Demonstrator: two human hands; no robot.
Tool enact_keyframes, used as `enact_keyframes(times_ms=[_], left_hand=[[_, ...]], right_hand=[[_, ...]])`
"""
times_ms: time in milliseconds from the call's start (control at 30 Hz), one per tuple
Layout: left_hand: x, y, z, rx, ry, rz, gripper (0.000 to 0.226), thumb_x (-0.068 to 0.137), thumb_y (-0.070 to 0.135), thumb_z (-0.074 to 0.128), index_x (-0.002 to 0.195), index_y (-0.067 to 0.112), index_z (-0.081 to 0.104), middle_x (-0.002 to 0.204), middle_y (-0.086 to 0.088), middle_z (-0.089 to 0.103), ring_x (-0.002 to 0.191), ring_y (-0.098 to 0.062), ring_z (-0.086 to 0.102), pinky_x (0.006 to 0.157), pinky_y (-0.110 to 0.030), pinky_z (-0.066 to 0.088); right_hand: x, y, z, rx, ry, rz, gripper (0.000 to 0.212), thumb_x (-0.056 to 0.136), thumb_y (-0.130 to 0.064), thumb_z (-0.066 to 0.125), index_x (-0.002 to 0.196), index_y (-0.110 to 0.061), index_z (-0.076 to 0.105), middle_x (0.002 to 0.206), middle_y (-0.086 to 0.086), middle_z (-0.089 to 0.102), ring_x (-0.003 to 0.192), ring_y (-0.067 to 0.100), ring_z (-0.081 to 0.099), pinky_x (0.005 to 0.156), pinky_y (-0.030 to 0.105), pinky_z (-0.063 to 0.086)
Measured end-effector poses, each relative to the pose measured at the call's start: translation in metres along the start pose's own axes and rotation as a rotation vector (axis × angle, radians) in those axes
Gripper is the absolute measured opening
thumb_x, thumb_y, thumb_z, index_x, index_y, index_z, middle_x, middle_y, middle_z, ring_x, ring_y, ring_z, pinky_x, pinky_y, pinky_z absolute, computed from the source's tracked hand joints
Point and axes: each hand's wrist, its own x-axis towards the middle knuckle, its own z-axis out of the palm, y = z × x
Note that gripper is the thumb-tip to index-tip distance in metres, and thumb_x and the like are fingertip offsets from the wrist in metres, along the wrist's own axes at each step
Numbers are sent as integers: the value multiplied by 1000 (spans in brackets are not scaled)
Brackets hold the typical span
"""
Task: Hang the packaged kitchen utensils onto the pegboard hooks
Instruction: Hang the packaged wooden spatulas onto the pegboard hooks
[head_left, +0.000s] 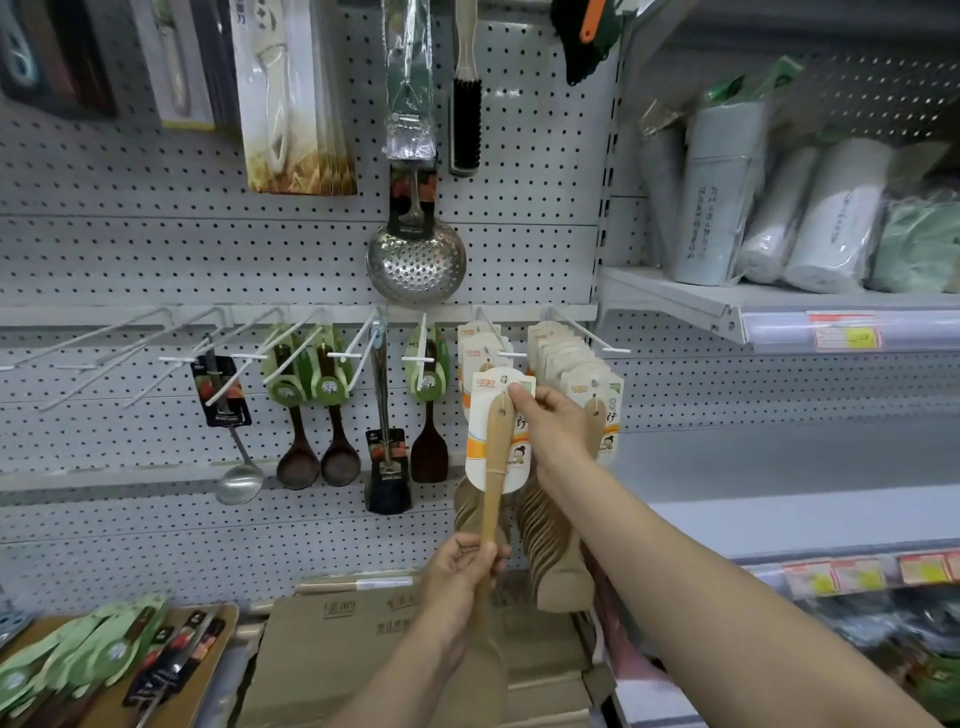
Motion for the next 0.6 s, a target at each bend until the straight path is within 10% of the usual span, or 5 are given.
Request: enact_keyframes(times_ms=[600], left_hand=[[106,1,2,90,62,-67,6,92,20,69,95,15,69,94,-8,73,88,-22,65,73,-31,48]], right_hand=[[74,21,41,25,106,74,12,98,-24,65,86,-21,67,99,7,74,92,28,68,94,48,55]])
